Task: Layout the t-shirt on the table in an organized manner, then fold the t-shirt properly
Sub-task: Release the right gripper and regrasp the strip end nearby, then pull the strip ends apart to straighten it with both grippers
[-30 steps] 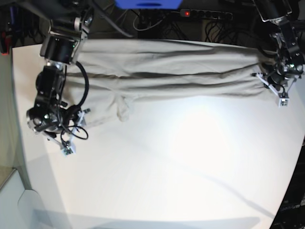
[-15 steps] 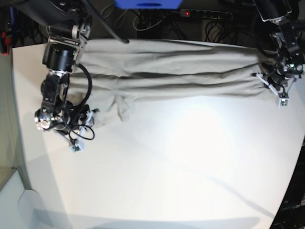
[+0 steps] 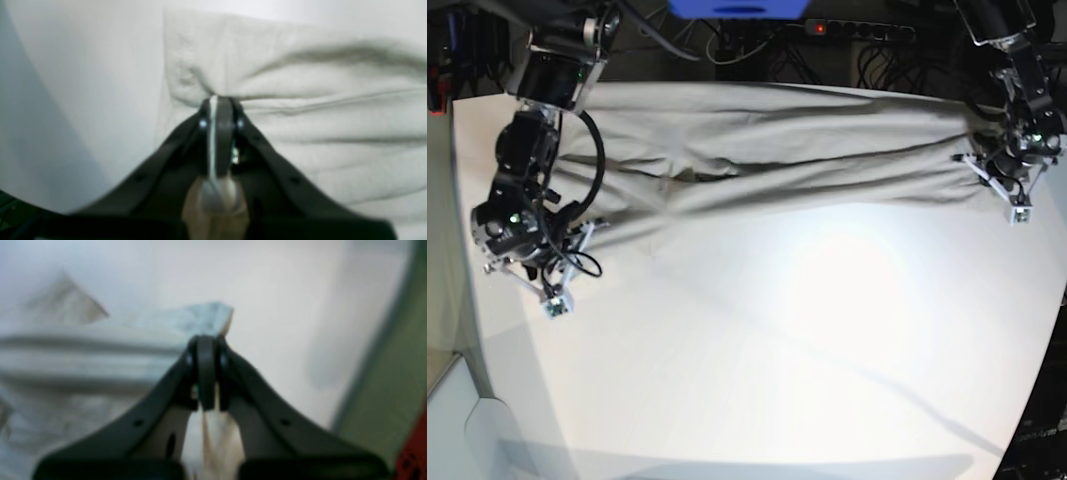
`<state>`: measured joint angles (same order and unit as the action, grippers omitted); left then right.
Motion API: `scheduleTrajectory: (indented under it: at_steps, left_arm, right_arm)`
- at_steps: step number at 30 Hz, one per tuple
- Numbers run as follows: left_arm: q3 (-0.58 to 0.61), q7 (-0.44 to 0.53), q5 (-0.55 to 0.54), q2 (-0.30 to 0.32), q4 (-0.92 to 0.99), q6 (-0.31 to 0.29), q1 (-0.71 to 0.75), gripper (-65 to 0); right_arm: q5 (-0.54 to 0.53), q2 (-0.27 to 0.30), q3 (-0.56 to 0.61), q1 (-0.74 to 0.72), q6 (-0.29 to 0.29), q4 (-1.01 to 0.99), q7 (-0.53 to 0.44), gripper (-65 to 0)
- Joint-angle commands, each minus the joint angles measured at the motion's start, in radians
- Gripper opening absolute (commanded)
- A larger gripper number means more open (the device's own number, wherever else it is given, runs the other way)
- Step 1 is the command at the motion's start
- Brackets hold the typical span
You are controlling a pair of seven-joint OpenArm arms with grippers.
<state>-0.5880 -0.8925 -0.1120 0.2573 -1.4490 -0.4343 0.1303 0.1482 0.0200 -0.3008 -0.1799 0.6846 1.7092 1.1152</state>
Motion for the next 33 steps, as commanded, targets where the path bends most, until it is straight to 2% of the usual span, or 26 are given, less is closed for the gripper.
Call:
scheduleTrajectory:
  at_steps: [1, 5, 9, 13, 21, 30, 33]
  left_arm:
    - [0.000, -0.023, -0.001, 0.006, -0.006, 0.001, 0.001, -64.4]
    - [0.000, -0.021, 0.004, 0.006, -0.006, 0.001, 0.001, -64.4]
    - [0.000, -0.021, 0.004, 0.006, -0.006, 0.001, -0.001, -64.4]
    - [0.001, -0.024, 0.004, 0.009, -0.008, 0.001, -0.001, -64.4]
    - [0.001, -0.029, -0.001, 0.014, -0.017, 0.001, 0.001, -64.2]
    - [0.001, -0.029, -0.001, 0.014, -0.019, 0.001, 0.001, -64.1]
    - [0.001, -0.029, -0.002, 0.014, -0.019, 0.001, 0.001, -64.1]
  right_arm:
    - [0.003, 0.004, -0.001, 0.009, 0.014, 0.070, 0.022, -65.0]
    - [0.003, 0.001, -0.001, 0.127, 0.014, 0.291, 0.125, -65.0]
    - [0.003, 0.002, -0.008, 0.216, 0.014, 0.314, 0.176, -65.0]
    - [0.003, -0.015, -0.059, 0.306, 0.014, 0.314, 0.161, -65.0]
    - [0.003, -0.027, -0.070, 0.423, 0.014, 0.269, 0.032, -65.0]
    - [0.004, -0.038, -0.065, 0.460, 0.014, 0.249, 0.027, -64.9]
    - [0.004, -0.038, -0.065, 0.464, 0.014, 0.249, 0.036, -59.6]
